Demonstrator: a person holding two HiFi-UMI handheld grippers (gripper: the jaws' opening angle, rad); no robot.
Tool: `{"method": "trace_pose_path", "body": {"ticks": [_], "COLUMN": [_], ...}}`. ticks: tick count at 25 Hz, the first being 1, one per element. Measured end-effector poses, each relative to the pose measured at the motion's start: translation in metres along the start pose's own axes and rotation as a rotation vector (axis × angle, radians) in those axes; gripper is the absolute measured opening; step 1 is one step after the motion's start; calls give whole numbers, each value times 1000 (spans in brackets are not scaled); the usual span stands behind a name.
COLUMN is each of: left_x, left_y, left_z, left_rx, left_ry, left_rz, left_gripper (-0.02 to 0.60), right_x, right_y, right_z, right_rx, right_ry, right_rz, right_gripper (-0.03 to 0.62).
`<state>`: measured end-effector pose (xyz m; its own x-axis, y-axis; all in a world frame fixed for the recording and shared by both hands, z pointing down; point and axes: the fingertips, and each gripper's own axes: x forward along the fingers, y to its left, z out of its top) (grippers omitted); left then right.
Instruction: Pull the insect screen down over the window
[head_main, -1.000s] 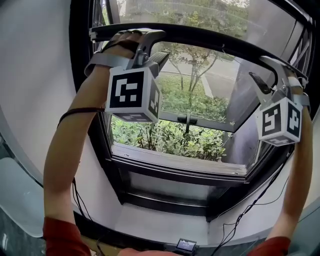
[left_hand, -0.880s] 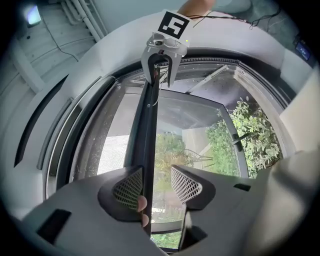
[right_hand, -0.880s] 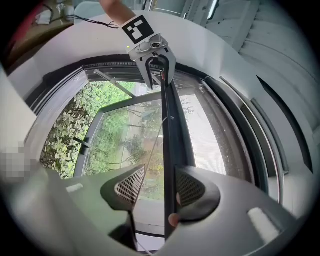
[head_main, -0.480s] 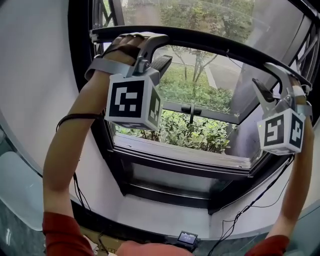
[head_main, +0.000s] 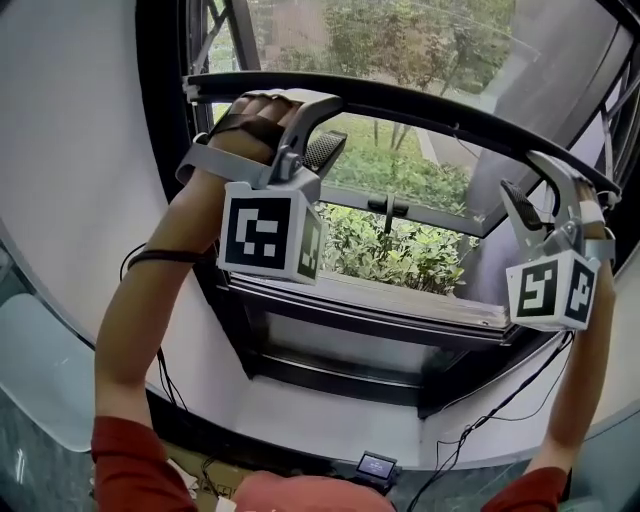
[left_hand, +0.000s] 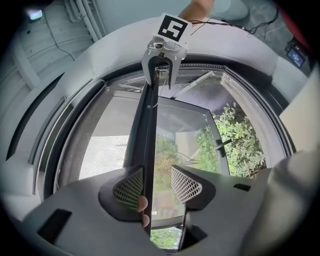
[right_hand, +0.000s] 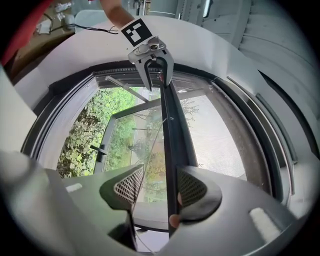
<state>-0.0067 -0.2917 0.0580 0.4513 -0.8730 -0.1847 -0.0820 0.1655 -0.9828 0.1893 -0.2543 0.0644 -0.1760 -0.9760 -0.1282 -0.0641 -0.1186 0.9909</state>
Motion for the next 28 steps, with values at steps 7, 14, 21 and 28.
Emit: {"method": "trace_pose_path", "body": {"ticks": [7,14,21,28], "left_x": [-8,-21,-27,-28], "left_y": [-30,-79,-82,-80], "left_z": [-3,-1,1,3], "left_rx": [-6,-49,-55,-92], "left_ry": [-3,-23,-10,-6], "left_rz": [-11,-45,-99,-141], "left_gripper": [179,179,179,179], "right_x": [-5,-15,-17,-18], "right_y": [31,79,84,83], "right_z": [3,3,4,5], "right_rx": [32,57,127,193], "right_ry": [-1,-7,-29,-39], "right_rz": [43,74,104,125], "right_gripper": [213,213,213,213]}}
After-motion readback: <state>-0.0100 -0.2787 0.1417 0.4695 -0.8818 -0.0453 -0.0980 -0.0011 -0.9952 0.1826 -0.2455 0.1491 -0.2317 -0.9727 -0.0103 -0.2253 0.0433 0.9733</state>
